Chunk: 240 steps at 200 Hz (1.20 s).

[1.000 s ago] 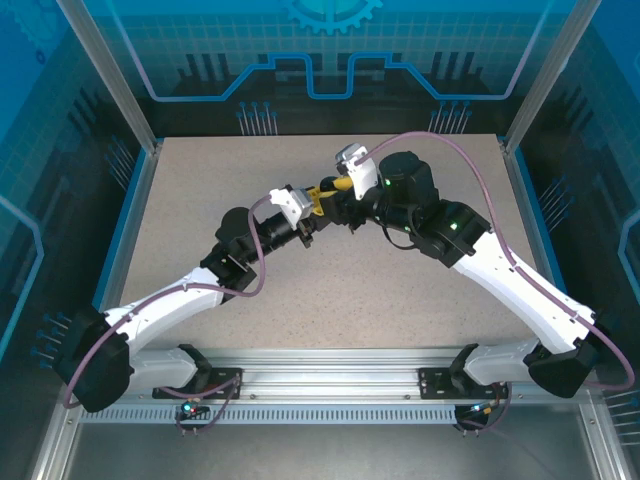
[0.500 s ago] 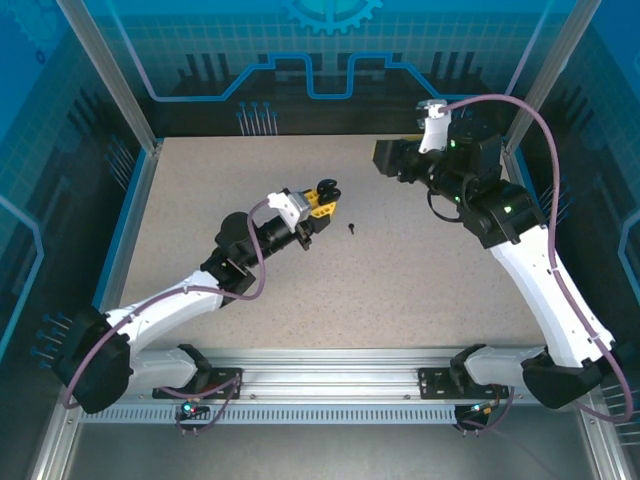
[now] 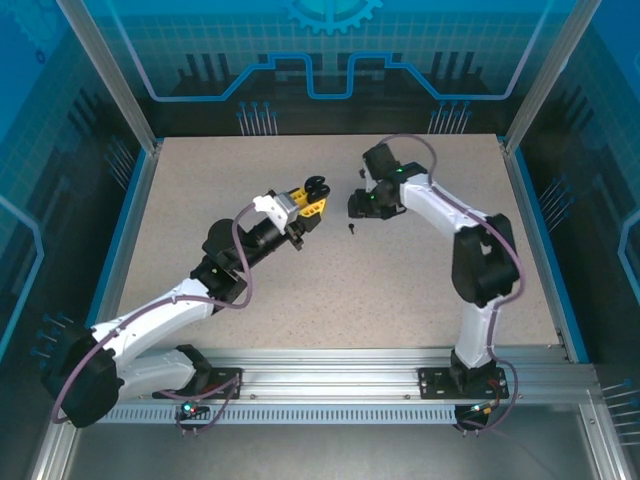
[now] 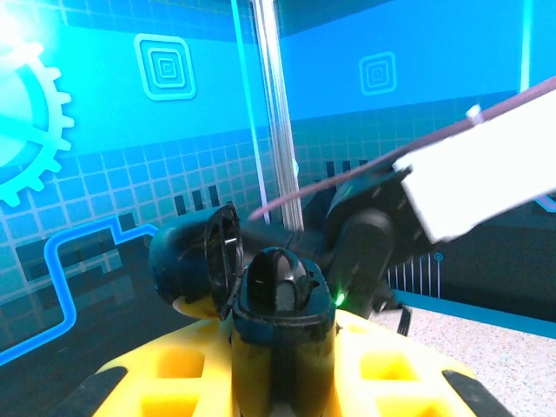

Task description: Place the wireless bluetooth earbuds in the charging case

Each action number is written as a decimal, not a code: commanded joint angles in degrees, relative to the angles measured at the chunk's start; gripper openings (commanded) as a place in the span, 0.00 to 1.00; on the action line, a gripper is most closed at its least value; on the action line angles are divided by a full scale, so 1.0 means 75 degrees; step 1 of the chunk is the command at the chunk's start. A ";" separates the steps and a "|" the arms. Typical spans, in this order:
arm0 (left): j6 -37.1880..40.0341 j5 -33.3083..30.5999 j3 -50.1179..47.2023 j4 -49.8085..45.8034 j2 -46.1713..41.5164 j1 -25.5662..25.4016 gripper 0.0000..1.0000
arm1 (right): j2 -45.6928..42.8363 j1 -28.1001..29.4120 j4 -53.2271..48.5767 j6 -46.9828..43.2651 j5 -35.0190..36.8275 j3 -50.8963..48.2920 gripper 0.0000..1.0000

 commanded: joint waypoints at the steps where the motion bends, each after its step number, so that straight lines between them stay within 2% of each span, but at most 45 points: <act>1: 0.0038 -0.0172 -0.0091 0.0084 -0.0214 -0.0048 0.00 | 0.0593 0.0187 -0.0607 -0.0078 0.0475 0.0728 0.49; 101: 0.0084 -0.0125 -0.0056 0.0135 -0.0177 -0.0045 0.00 | 0.2423 0.0557 -0.1276 0.0317 0.1317 0.2352 0.43; 240: 0.0067 -0.0125 -0.0070 0.0161 -0.0166 -0.0049 0.00 | 0.3076 0.0769 -0.1401 0.0406 0.1492 0.2592 0.35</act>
